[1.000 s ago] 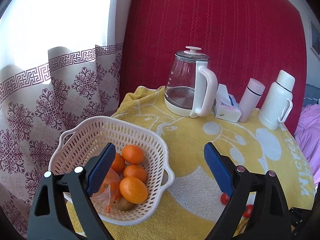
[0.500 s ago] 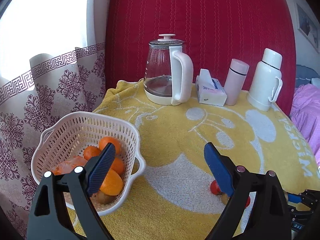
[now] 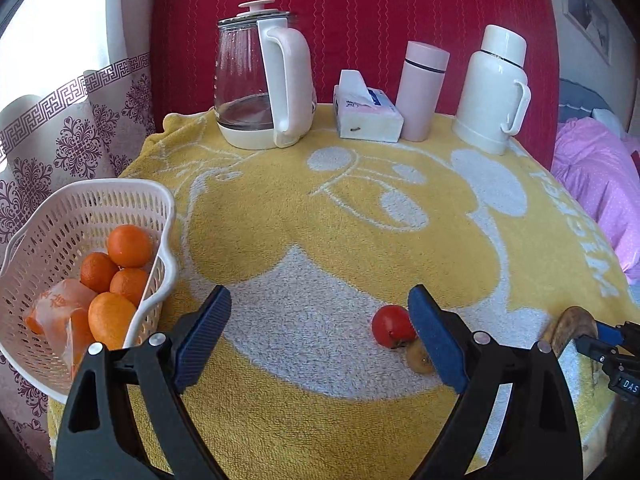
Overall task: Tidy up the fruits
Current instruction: 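Close the left tool on a red tomato while the right tool positions around the banana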
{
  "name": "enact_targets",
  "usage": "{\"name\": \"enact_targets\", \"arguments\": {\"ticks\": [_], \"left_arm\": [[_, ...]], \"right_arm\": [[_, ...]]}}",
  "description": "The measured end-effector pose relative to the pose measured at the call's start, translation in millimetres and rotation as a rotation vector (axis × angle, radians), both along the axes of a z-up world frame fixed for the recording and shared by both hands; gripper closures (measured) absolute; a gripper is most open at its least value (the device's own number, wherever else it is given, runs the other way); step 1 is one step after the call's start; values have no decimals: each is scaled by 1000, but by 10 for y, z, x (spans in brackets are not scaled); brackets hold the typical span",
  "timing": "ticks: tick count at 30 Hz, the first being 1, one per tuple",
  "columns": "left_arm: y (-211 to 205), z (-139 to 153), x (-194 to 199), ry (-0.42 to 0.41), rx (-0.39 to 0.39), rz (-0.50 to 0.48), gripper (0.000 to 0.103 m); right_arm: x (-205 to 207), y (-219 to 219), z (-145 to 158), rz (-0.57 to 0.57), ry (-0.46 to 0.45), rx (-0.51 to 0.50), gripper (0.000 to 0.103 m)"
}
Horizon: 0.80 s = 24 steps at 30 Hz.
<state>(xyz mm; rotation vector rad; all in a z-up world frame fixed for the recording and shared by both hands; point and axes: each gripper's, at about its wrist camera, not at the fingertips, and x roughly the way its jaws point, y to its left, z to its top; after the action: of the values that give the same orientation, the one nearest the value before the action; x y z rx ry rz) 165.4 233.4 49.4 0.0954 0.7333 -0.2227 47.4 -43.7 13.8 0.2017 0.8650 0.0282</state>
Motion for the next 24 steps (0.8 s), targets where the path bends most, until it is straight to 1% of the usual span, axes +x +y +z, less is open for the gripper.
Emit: {"name": "enact_targets", "arguments": {"ticks": [3, 5, 7, 14, 18, 22, 24], "left_arm": [[-96, -73, 11, 33, -11, -58, 17], [-157, -132, 28, 64, -22, -97, 25], [-197, -201, 59, 97, -32, -116, 31], [-140, -268, 118, 141, -95, -119, 31], [-71, -267, 127, 150, -111, -98, 31], [-5, -275, 133, 157, -117, -71, 31], [5, -249, 110, 136, -98, -56, 31]], "right_arm": [[-14, -20, -3, -4, -5, 17, 63], [-24, -22, -1, -3, -10, 24, 63], [-27, -29, -2, -1, -14, 30, 63], [-45, -45, -5, -2, -22, 50, 62], [-46, -48, -6, -2, -25, 56, 62], [-40, -67, -12, -2, -26, 64, 62], [-37, -74, -13, -2, -26, 67, 62]]}}
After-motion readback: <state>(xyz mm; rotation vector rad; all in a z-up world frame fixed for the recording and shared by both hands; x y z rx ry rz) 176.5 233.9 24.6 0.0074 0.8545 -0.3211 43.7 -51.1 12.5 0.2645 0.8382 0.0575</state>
